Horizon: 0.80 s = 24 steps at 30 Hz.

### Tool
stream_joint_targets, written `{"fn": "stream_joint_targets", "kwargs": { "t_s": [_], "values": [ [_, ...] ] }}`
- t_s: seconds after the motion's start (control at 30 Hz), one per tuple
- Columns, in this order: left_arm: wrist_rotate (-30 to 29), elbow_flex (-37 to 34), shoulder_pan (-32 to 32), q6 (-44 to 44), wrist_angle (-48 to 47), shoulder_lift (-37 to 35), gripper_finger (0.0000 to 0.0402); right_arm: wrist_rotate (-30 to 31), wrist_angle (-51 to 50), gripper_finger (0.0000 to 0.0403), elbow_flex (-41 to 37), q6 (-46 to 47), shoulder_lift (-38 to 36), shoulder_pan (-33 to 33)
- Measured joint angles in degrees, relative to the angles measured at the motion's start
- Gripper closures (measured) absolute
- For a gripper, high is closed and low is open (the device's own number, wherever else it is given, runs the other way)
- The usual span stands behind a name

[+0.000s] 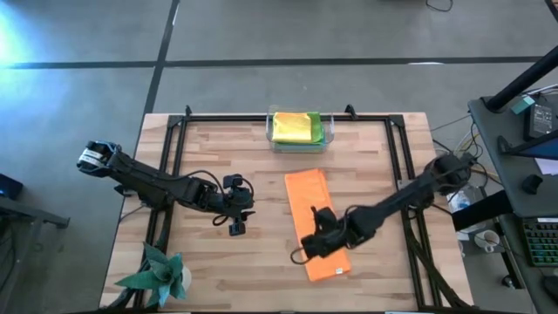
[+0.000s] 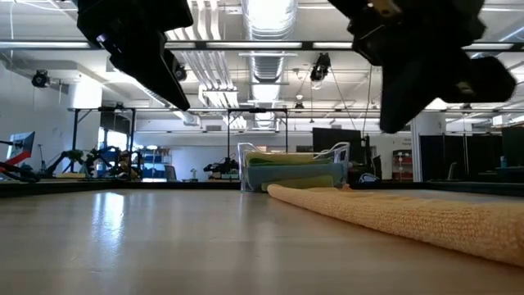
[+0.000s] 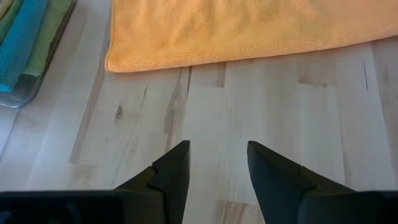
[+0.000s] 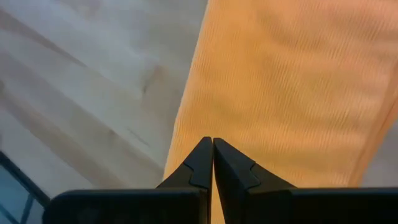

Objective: Fold microfiber towels
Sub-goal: Fold the orange microfiber cloth

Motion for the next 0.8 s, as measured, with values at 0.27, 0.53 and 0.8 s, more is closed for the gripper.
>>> {"fn": "stream_joint_targets", "kwargs": {
  "t_s": [0.27, 0.53, 0.8],
  "values": [
    [0.0, 0.0, 0.0, -0.1, 0.0, 0.0, 0.0257, -1.7, 1.8, 0.0392, -0.2, 7.5, 3.1, 4.7],
    [0.0, 0.0, 0.0, -0.4, 0.0, 0.0, 0.0257, -3.3, 5.3, 0.0392, -0.1, 11.7, 7.1, 5.6],
    [0.0, 0.0, 0.0, -0.4, 0.1, 0.0, 0.0257, -5.5, 8.6, 0.0392, -0.1, 12.3, 10.1, 5.6]
  ]
}}
